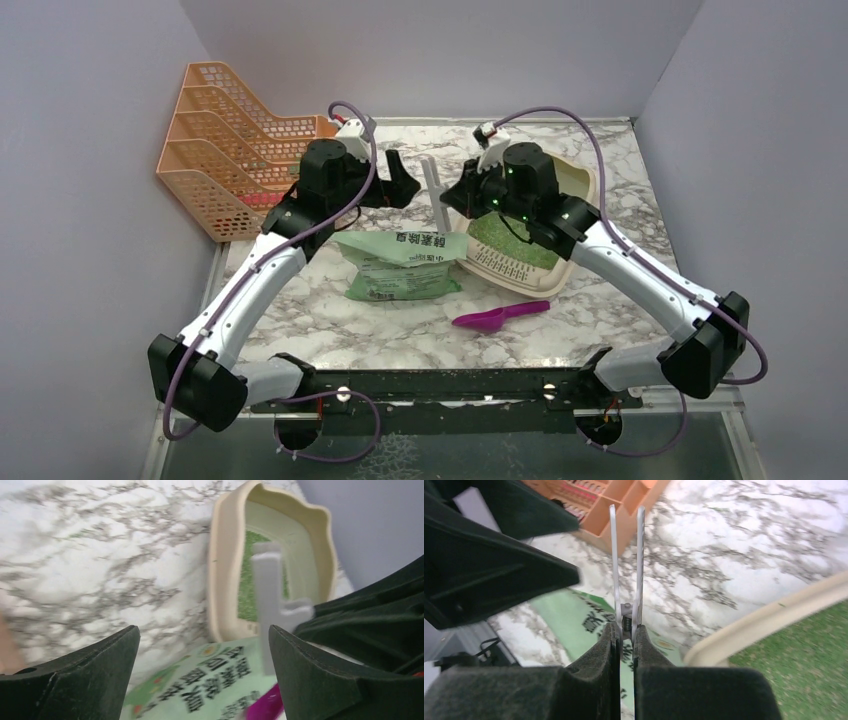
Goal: Fill the litter box with clean litter
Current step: Clamp the cat litter bag at the center of the board.
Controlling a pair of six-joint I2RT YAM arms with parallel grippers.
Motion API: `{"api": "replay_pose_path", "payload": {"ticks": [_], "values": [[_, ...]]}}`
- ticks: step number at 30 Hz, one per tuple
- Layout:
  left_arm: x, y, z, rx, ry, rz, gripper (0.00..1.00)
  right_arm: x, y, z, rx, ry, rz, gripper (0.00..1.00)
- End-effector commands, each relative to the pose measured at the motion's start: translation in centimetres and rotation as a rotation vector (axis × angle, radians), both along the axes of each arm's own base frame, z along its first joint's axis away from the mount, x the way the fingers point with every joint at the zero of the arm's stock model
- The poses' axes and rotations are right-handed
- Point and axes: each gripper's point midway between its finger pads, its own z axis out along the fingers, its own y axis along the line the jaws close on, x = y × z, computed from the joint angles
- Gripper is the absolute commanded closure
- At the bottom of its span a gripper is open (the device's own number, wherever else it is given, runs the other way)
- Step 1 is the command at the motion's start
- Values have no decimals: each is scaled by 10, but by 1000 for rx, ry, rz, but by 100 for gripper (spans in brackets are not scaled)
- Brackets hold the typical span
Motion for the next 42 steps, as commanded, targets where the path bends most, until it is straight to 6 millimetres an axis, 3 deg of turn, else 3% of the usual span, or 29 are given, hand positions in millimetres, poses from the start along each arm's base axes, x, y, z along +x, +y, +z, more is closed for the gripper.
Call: {"api": "replay_pose_path", "payload": {"ticks": [1, 6, 9, 17, 21, 26, 31, 36, 42], "values": [[-16, 19, -11, 241, -144, -229, 1, 18, -49, 7, -39, -44, -158, 99], [-54, 7, -54, 371, -188, -607, 1, 21, -80, 10, -34, -45, -198, 99], [-51, 13, -66, 434, -188, -622, 1, 20, -87, 13, -32, -53, -184, 99], [-46, 31, -110, 585, -148, -647, 2, -5, -58, 19, -40, -105, 113, 99], [-39, 38, -126, 635, -110, -628, 8, -10, -45, 15, -43, -129, 218, 99], [-29, 46, -135, 689, -86, -592, 22, -13, -32, 7, -60, -143, 337, 99], [-33, 47, -132, 683, -107, -585, 41, -10, -19, -9, -96, -137, 454, 98], [-41, 51, -139, 687, -109, -579, 52, 8, -10, -17, -131, -205, 486, 98], [-42, 52, -135, 680, -123, -559, 61, 11, 2, -12, -124, -316, 585, 98]]}}
